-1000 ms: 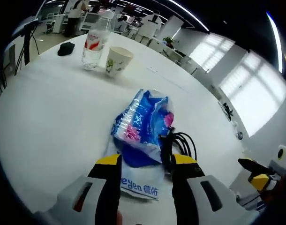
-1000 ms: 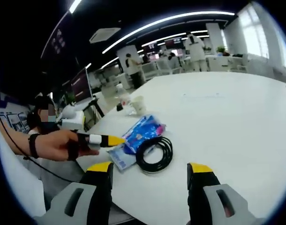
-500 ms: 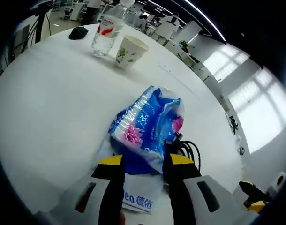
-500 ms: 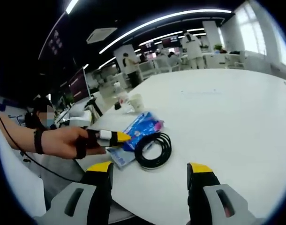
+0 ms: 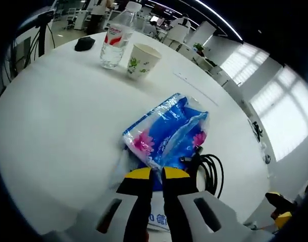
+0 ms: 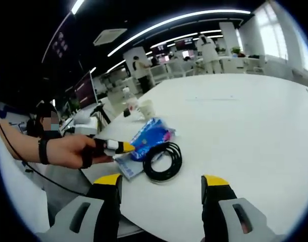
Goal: Arrange the tabletop items into an orderly group along one side of the table until the central work area is clear of visible clutter.
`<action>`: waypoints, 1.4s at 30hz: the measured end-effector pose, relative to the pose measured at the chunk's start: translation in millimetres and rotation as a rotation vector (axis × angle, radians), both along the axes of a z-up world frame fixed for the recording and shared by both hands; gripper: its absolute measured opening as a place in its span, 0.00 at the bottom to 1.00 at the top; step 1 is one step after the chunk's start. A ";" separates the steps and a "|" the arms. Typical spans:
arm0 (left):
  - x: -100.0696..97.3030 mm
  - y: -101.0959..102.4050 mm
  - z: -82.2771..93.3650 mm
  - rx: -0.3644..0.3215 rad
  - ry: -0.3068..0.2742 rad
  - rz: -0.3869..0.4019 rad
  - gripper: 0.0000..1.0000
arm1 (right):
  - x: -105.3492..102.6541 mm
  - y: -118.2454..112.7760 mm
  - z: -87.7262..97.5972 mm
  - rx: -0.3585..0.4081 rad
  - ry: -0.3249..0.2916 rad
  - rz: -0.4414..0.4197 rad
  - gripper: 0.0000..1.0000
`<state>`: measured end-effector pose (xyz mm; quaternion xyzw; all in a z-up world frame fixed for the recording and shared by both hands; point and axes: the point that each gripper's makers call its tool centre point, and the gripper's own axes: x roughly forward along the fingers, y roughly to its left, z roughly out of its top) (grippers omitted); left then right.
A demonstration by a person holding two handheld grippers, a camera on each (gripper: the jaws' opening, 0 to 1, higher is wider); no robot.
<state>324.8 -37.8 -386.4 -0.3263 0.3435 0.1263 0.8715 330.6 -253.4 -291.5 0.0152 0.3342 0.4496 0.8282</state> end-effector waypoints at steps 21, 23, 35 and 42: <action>-24.0 36.1 17.7 0.101 -0.021 -0.004 0.00 | -12.7 22.2 -5.9 0.007 0.014 0.040 0.64; -26.7 37.8 18.4 0.109 -0.021 -0.009 0.00 | -13.9 23.7 -6.7 0.006 0.015 0.044 0.64; -44.1 35.1 31.1 0.130 -0.037 -0.052 0.00 | -21.3 35.6 -9.9 0.004 0.021 0.069 0.63; -59.0 23.1 40.6 0.155 -0.030 -0.103 0.00 | -21.0 43.6 -12.7 -0.001 0.024 0.088 0.61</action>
